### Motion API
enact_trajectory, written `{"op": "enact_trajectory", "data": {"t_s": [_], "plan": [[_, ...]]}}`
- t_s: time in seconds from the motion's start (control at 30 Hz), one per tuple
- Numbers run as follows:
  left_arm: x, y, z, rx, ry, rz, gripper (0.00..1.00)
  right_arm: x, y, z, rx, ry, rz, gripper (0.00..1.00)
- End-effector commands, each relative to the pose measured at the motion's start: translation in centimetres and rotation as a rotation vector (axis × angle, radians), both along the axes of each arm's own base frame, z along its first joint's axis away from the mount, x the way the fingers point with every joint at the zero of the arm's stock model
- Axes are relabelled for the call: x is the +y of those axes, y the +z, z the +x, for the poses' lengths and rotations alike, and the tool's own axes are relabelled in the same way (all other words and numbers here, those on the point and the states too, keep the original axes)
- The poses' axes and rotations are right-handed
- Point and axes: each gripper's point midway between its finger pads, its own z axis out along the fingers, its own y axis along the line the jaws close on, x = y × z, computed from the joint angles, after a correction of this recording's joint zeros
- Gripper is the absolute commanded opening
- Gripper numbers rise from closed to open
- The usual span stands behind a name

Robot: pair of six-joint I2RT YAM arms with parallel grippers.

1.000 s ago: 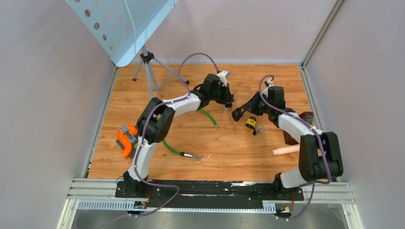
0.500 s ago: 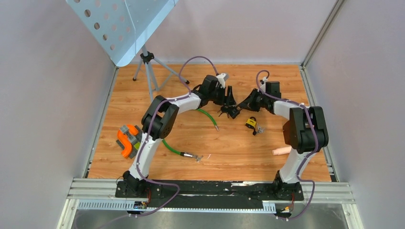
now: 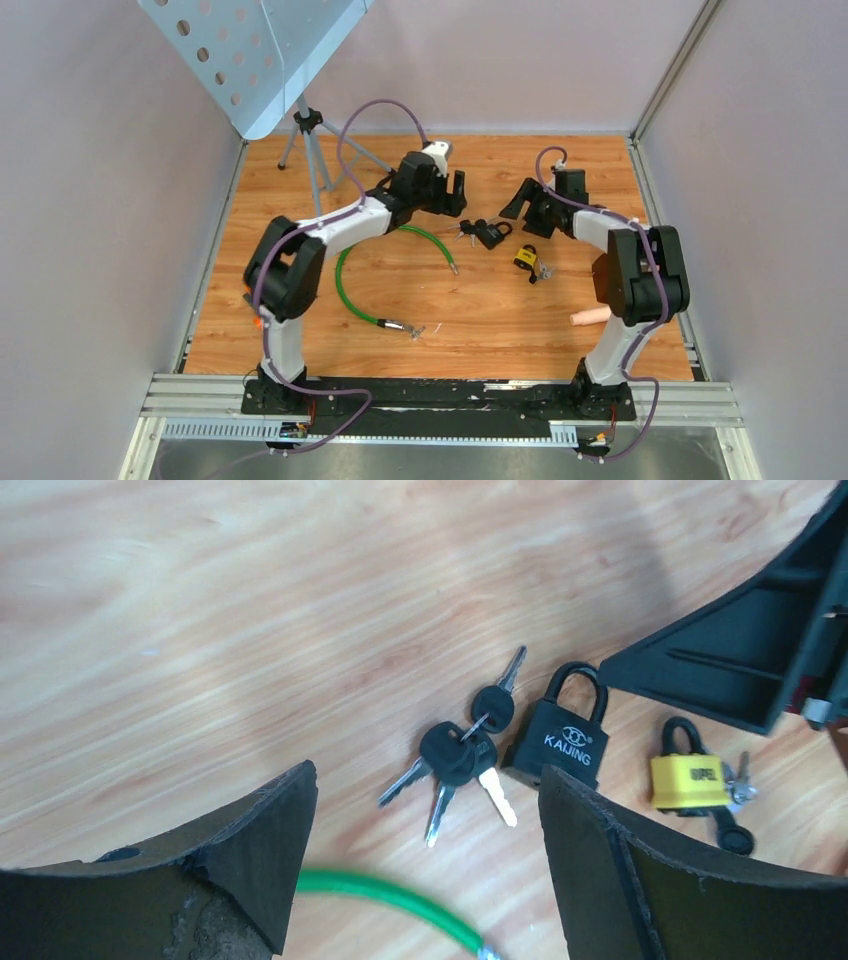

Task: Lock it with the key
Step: Place the key at the center of the board, then pick up the lock from the center of the board.

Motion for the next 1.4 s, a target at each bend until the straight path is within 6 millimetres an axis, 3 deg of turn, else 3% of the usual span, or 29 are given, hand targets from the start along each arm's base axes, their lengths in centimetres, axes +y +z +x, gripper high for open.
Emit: {"op": "enact_trajectory", "data": {"t_s": [0.0,0.03,0.07,0.1,0.13,0.17,0.2,0.23,0.27,0.3,0.37,0.4,0.43,0.47,0.5,0.53,0.63,0.73,0.9,1.17,1.3,1.37], "plan": [[5.2,9.1,-0.7,-0.206,0.16,0.027,0.88,-1.9,6.1,1.0,-0.171,-0.067,-0.133,0.8],[6.4,10.6,-1.7,-0.214,0.181,0.028,0.89,-1.9,6.8,0.6,-0.19,-0.072,-0.16,0.81],[7.7,10.1,-2.3,-0.205,0.212,0.055,0.89,-1.5,7.5,0.2,-0.207,-0.066,-0.187,0.82],[8.7,11.7,-3.4,-0.215,0.232,0.041,0.9,-1.0,8.2,-0.3,-0.227,-0.055,-0.21,0.82],[9.8,10.8,-4.2,-0.197,0.251,0.06,0.91,-0.1,8.9,-0.8,-0.247,-0.033,-0.227,0.82],[10.6,12.3,-5.3,-0.207,0.268,0.034,0.91,0.9,9.4,-1.4,-0.263,-0.009,-0.242,0.82],[11.5,11.2,-6.2,-0.186,0.28,0.051,0.92,2.2,9.9,-2.0,-0.282,0.026,-0.252,0.82],[12.4,12.3,-7.3,-0.188,0.296,0.029,0.92,3.6,10.2,-2.6,-0.3,0.064,-0.262,0.82],[13.2,11.4,-8.1,-0.168,0.314,0.044,0.93,5.1,10.4,-3.3,-0.315,0.102,-0.275,0.81],[14.1,12.1,-9.2,-0.164,0.331,0.026,0.93,6.7,10.4,-4.1,-0.327,0.145,-0.288,0.81],[15.9,11.6,-11.1,-0.134,0.364,0.033,0.94,10.3,10.4,-5.9,-0.349,0.244,-0.306,0.79],[16.7,12.7,-11.9,-0.151,0.385,0.005,0.94,12.2,10.3,-7.1,-0.361,0.306,-0.308,0.79],[17.4,12.2,-12.7,-0.133,0.393,0.022,0.94,14.1,10.1,-8.4,-0.372,0.368,-0.311,0.78],[18.2,13.3,-13.4,-0.152,0.417,-0.003,0.94,15.6,9.7,-9.4,-0.386,0.413,-0.336,0.78],[19.0,12.9,-14.2,-0.138,0.426,0.014,0.95,17.1,9.2,-10.4,-0.395,0.462,-0.352,0.77],[19.8,14.1,-14.9,-0.161,0.443,-0.011,0.95,18.7,8.6,-11.8,-0.402,0.527,-0.359,0.77],[21.6,15.0,-16.8,-0.175,0.462,-0.023,0.97,23.3,6.1,-16.3,-0.413,0.746,-0.357,0.75],[22.8,16.4,-18.7,-0.209,0.455,-0.062,1.0,26.5,4.0,-20.4,-0.419,0.942,-0.329,0.74],[24.0,17.1,-20.5,-0.227,0.441,-0.08,1.0,30.1,1.7,-24.4,-0.433,1.129,-0.336,0.74],[25.1,17.7,-21.8,-0.243,0.448,-0.094,1.0,32.7,-1.4,-25.8,-0.438,1.222,-0.405,0.68],[25.6,17.4,-22.1,-0.232,0.477,-0.094,1.0,32.7,-2.6,-25.5,-0.436,1.222,-0.452,0.54],[26.2,17.0,-22.1,-0.225,0.508,-0.081,1.0,32.5,-3.1,-25.1,-0.434,1.21,-0.48,0.39]]}}
